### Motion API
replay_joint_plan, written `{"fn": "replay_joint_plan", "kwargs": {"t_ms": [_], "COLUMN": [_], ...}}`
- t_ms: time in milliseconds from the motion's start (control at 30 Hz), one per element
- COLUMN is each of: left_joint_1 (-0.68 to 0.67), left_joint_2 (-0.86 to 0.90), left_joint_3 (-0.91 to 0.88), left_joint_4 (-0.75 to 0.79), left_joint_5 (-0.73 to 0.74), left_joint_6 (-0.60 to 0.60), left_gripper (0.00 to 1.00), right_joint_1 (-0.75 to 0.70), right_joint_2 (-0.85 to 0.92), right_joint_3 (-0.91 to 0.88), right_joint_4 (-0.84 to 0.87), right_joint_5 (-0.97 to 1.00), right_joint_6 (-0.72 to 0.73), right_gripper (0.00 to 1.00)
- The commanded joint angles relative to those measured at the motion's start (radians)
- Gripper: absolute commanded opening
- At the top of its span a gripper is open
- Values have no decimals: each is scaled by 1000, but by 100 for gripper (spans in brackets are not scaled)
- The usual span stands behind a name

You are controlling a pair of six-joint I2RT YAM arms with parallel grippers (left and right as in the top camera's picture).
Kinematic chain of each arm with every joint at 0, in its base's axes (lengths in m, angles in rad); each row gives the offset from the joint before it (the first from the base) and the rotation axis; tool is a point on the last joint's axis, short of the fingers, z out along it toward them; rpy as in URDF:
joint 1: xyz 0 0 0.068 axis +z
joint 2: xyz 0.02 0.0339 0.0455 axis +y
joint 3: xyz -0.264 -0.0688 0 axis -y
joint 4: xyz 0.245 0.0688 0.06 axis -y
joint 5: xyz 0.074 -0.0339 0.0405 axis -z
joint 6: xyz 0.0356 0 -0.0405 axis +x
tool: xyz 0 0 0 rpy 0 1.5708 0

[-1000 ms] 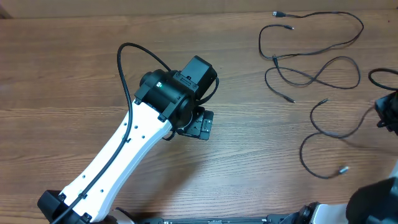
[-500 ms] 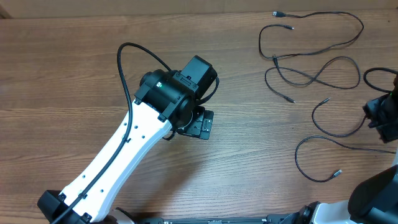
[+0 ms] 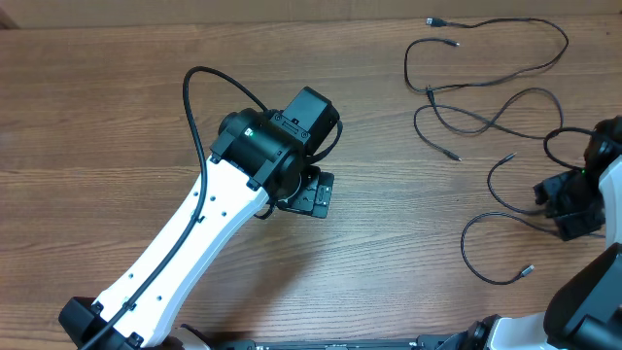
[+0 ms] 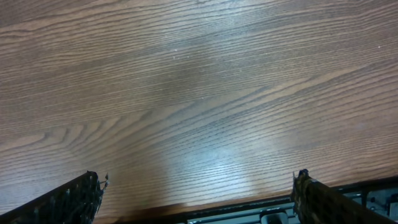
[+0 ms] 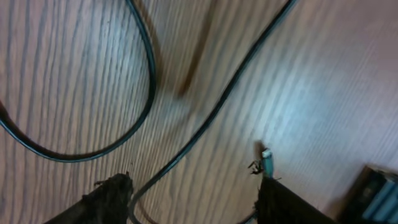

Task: Untangle cables

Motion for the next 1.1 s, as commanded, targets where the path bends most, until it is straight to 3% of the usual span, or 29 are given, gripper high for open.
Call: {"fn": "replay_joint_plan", "kwargs": {"t_ms": [0,467,633,867,1067], "left_joint_1": [-6,-6,-6,-6,-6], "left_joint_2": [-4,-3,-3,-3,-3], "left_joint_3": [21,21,21,21,21], "left_joint_4": [2,23,23,23,23], "left_joint_5": [-20,-20,-20,-20,-20], "left_joint_6": [-14,-14,-14,-14,-14], "left_gripper": [100,100,99,100,99], "right_joint_1": [-2,-1,-1,-1,-1], "right_joint_2": [3,3,3,3,3], "right_joint_3": [-47,-282,-315,-315,-315], "right_joint_4": [37,253,305,313,329], "right_joint_5": [-38,-116,-205,-314,-372], "right_joint_6": [4,56,56,56,56], "right_gripper": [63,62,34,4,4]}}
